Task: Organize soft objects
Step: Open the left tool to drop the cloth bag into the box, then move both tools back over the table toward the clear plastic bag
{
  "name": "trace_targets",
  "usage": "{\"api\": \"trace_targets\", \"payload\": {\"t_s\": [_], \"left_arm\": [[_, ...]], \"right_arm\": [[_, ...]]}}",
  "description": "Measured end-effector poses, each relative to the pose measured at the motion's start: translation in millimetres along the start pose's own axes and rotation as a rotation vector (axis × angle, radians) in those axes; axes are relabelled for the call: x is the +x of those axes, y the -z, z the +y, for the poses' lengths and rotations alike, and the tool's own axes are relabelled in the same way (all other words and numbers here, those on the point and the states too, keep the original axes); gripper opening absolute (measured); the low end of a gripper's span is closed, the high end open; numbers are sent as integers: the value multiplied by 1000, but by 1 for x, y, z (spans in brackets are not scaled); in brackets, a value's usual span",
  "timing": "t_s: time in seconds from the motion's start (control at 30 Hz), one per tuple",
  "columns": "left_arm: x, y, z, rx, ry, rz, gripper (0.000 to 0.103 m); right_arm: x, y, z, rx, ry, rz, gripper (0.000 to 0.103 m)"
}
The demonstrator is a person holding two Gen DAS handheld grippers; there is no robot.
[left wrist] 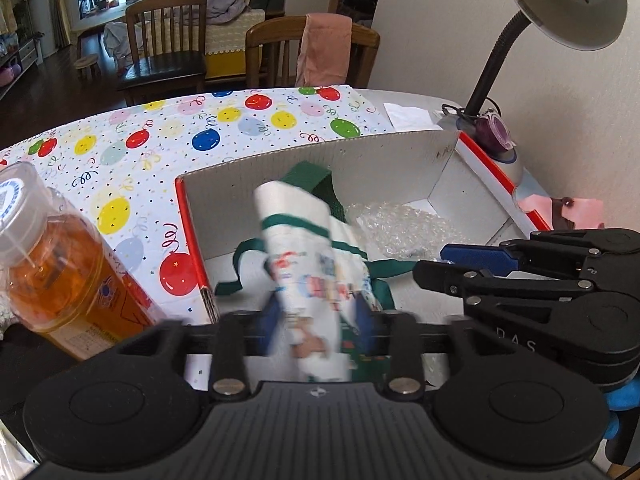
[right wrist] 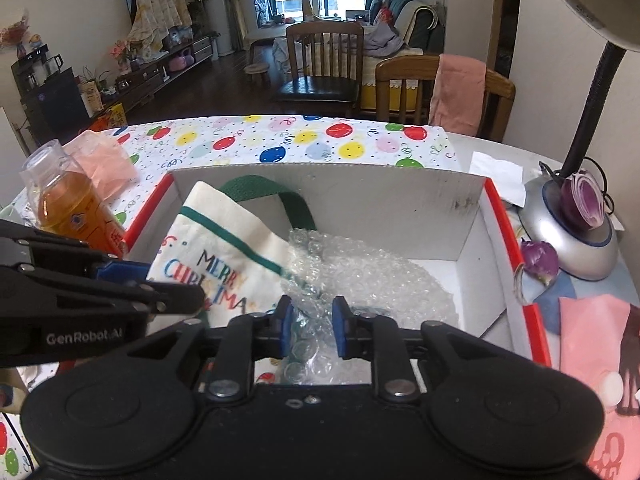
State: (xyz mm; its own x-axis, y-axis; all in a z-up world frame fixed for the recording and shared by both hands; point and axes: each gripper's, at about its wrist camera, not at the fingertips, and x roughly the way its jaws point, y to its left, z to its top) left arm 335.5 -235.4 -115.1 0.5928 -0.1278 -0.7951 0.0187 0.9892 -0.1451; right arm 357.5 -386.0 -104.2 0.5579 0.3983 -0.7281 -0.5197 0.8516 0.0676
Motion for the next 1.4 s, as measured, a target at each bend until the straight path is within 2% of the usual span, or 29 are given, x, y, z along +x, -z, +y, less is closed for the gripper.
{"api": "trace_targets", "payload": {"t_s": [0.03, 0.13, 0.2, 0.4, 0.67, 0.77, 1.03, 1.13, 1.33, 1.4], "left_arm": [[-1, 1, 1, 0, 2, -1, 63], [-7, 3, 2, 2, -12, -21, 64], [-11, 4, 4, 0, 1, -25, 67], [-32, 7, 4, 18, 13, -74, 68], [-77, 14, 13, 48, 37, -175, 68], [-97, 18, 19, 55, 48, -209, 68], [-153, 30, 44, 63, 66, -286, 68], [-170, 35, 60, 54, 67, -297, 79], [-197, 50, 97, 37, 60, -320, 81], [-206, 56, 109, 44, 57, -322, 85]], "right_arm": [[-1, 0, 1, 0, -1, -2, 27], [-6, 0, -1, 18, 2, -9, 33], [-12, 0, -2, 32, 0, -17, 43], [-33, -4, 0, 43, 3, -48, 55], [-77, -9, 14, 64, 8, -121, 63], [-92, -11, 25, 68, -1, -147, 64], [-124, -17, 61, 85, -31, -217, 75], [-131, -18, 76, 84, -41, -235, 78], [-136, -15, 115, 64, -56, -253, 86], [-135, -13, 128, 62, -64, -254, 89]]}}
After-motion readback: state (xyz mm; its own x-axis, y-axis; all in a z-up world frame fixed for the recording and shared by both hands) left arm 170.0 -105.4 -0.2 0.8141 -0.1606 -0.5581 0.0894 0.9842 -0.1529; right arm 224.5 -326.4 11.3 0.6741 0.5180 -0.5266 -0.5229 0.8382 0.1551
